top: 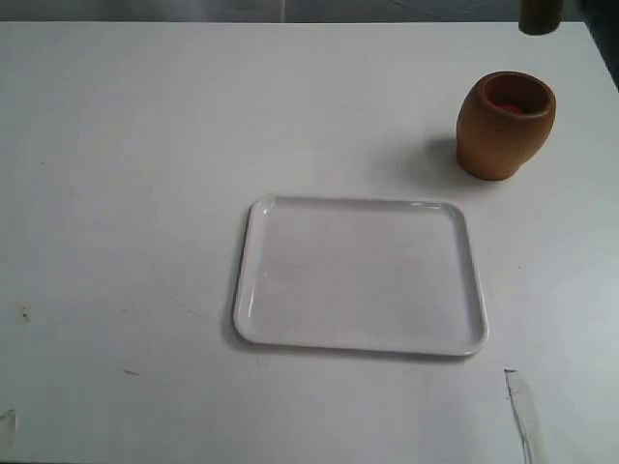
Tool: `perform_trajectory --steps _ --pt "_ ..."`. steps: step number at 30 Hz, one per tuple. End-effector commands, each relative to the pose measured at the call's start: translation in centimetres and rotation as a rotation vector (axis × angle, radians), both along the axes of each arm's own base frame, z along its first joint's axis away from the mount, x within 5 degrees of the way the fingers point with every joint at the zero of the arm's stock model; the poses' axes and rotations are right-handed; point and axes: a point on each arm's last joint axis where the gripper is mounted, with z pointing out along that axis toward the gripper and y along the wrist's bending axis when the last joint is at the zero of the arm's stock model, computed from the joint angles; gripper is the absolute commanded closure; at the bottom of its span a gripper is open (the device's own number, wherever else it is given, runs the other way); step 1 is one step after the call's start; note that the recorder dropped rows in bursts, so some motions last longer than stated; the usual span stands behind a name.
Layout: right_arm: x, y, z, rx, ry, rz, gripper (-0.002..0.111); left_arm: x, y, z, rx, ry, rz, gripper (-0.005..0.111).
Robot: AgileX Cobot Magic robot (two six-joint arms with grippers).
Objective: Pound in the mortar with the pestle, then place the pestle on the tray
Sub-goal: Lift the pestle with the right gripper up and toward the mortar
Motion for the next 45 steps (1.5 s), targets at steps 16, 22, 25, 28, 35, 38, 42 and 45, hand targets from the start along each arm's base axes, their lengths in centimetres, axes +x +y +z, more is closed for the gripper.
perform_trajectory --steps 16,22,25,28,35,38,42,45 --pt "6.8 -6.0 -8.6 0.154 0.107 0.067 0.108 0.0 -0.1 0.0 -0.015 -0.004 -0.006 0.107" --pt "8.7 -5.6 -10.5 0.146 0.143 0.059 0.108 0.0 -0.1 0.0 -0.015 -0.004 -0.006 0.107" --pt "9.2 -5.7 -12.1 0.145 0.187 0.034 0.108 0.0 -0.1 0.0 -0.015 -0.004 -0.006 0.107" --pt "9.5 -5.7 -13.9 0.126 0.235 0.028 0.108 0.0 -0.1 0.0 -0.015 -0.004 -0.006 0.107" --pt "9.5 -5.6 -15.3 0.074 0.259 0.024 0.108 0.0 -0.1 0.0 -0.015 -0.004 -0.006 0.107" --pt "9.4 -5.7 -12.9 0.09 0.192 0.02 0.108 0.0 -0.1 0.0 -0.015 -0.004 -0.006 0.107" --pt "7.9 -5.6 -6.9 0.094 0.015 0.073 0.108 0.0 -0.1 0.0 -0.015 -0.004 -0.006 0.107" --pt "7.1 -5.7 -4.5 0.107 -0.053 0.087 0.108 0.0 -0.1 0.0 -0.015 -0.004 -0.006 0.107"
